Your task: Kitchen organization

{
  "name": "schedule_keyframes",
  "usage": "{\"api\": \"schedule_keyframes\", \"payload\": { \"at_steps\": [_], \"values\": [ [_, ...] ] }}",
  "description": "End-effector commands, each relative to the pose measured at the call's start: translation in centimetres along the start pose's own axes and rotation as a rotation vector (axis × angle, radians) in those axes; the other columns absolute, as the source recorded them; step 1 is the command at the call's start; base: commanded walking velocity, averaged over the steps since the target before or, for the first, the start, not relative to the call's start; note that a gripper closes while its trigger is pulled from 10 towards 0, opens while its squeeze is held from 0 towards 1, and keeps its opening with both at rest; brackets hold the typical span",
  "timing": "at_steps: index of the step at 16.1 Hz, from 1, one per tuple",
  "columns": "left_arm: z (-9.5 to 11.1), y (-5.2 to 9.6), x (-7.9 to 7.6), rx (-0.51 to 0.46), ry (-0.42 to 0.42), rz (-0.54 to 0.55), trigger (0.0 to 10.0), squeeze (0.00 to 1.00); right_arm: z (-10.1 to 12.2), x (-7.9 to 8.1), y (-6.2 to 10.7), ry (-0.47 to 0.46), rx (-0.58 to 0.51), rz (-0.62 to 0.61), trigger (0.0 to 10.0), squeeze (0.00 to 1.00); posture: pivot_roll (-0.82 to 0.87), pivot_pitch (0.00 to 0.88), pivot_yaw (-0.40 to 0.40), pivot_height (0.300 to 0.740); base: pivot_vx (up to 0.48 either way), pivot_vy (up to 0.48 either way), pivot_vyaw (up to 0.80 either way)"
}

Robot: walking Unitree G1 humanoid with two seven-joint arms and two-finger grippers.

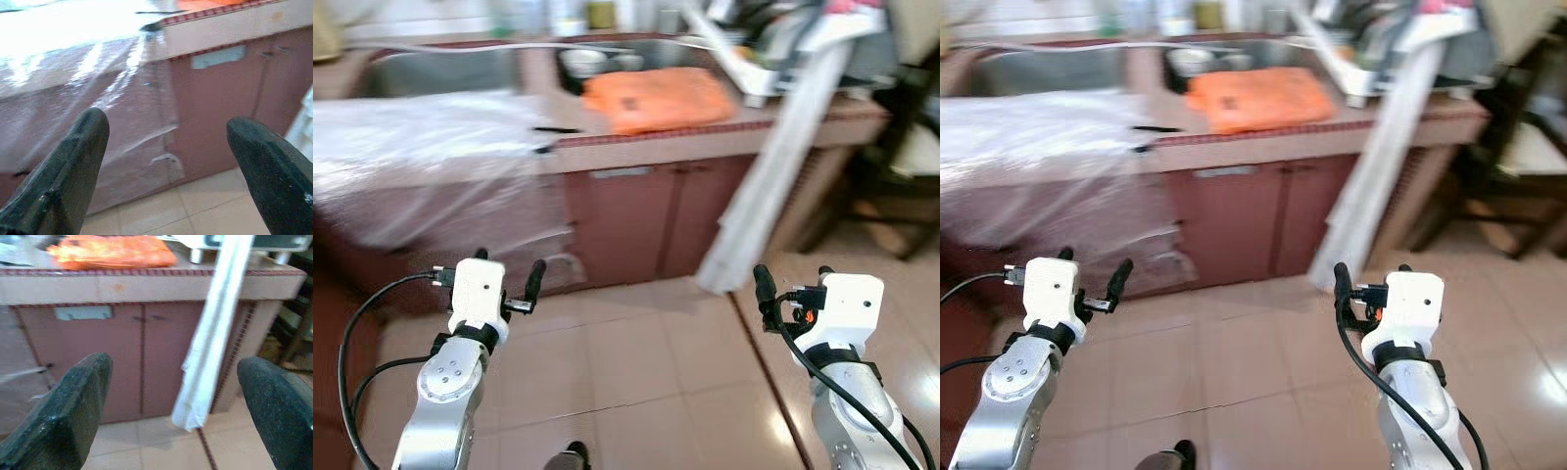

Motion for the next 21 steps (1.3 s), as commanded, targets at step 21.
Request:
{"api": "schedule_keyframes", "payload": {
  "at_steps": [21],
  "values": [
    [0.1,-1.6,-0.2,0.047,0.065,0.012,10.0,0.0,0.2,0.1,-0.3,-0.036,-0.031,-0.04,10.0,0.0,-0.02,0.115,-0.007,0.74,0.0,0.11,0.15]
  ]
}}
Point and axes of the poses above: a point about 5 cm out from each wrist's last joint towards the gripper, its own y axis pointing back from the gripper into the wrist, its own z axis along the axis of the wrist's last joint, x = y × z, the point moved 5 cm from there along -y, pointing out of the wrist towards the gripper, and after that the axes turned 15 degrees about -y, right-handed, at the moved point
